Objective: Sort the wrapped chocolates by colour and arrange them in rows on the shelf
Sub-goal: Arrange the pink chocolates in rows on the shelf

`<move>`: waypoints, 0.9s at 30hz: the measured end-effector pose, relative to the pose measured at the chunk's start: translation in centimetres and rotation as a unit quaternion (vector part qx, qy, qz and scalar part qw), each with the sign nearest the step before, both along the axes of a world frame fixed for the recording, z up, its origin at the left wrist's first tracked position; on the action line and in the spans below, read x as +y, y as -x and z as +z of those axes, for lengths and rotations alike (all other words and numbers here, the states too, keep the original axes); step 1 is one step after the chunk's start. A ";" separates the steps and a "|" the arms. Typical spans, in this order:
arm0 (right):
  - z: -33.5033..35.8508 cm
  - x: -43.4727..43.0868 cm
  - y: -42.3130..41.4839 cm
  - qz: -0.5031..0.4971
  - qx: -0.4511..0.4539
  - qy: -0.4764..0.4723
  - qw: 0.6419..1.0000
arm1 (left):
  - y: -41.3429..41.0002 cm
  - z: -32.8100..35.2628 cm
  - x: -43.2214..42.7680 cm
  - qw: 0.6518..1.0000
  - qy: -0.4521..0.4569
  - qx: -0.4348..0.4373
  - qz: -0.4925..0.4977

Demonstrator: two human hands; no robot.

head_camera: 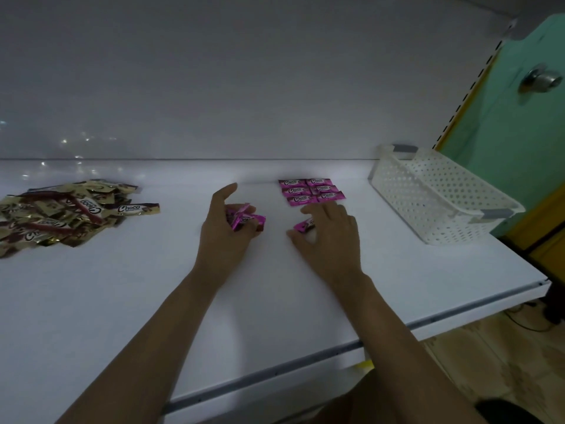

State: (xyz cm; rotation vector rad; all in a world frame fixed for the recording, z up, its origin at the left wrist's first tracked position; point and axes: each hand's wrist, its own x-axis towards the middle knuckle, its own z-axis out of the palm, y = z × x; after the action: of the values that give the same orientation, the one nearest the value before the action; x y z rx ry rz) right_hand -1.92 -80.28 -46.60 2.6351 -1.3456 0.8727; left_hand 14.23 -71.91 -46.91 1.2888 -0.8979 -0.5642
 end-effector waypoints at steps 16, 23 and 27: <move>0.2 -0.1 0.6 -0.012 -0.046 0.000 0.999 | 0.1 0.3 0.7 0.999 -0.023 -0.013 -0.033; -0.6 -0.3 0.3 0.058 0.005 -0.009 0.998 | 0.0 0.3 0.6 0.999 -0.019 -0.008 -0.030; -0.5 -0.3 0.2 0.020 0.049 -0.035 0.998 | 0.1 0.6 0.6 1.000 -0.010 0.015 -0.024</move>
State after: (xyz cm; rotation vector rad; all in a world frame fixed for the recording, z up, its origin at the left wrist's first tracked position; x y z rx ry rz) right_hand -2.10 -80.63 -47.10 2.7258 -1.3281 0.7025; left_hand 14.14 -71.34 -46.33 1.2769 -0.9023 -0.6302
